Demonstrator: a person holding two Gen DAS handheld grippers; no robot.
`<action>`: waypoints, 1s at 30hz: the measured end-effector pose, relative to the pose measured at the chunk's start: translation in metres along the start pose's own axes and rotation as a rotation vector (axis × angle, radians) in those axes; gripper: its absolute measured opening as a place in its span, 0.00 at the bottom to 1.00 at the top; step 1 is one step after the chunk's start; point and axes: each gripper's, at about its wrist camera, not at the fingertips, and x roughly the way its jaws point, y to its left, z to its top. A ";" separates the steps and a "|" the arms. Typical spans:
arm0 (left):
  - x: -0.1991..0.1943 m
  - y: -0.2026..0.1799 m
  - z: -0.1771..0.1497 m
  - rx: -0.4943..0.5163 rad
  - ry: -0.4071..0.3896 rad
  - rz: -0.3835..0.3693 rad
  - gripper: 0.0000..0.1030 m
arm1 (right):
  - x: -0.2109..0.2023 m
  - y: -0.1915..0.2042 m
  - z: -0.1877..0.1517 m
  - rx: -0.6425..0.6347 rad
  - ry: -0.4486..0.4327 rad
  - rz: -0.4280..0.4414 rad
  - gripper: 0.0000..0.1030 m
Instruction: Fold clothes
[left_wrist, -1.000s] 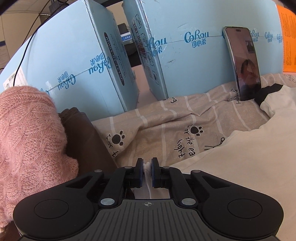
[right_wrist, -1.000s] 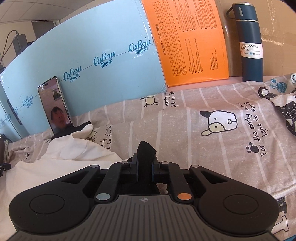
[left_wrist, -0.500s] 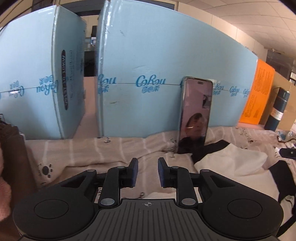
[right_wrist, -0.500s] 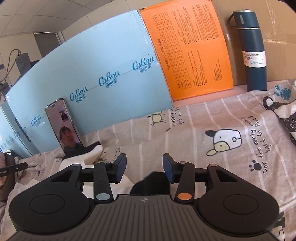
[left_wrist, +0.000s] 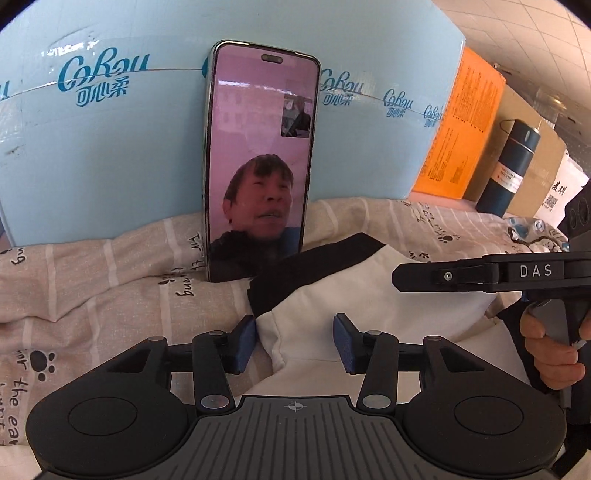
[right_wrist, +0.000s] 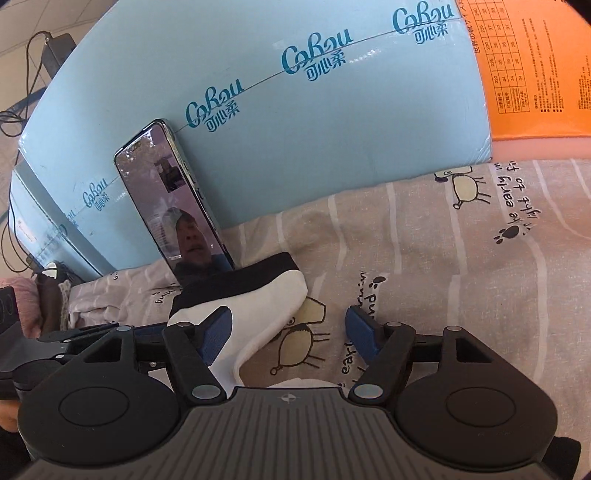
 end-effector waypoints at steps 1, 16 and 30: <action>0.000 -0.004 -0.001 0.034 -0.011 0.015 0.30 | -0.001 0.000 -0.001 -0.007 -0.001 0.008 0.44; -0.006 -0.031 0.007 0.322 -0.065 0.158 0.26 | -0.065 -0.019 0.012 0.050 -0.193 -0.165 0.33; -0.071 0.014 -0.021 0.092 -0.120 0.071 0.78 | -0.097 -0.064 -0.045 0.145 -0.166 -0.236 0.68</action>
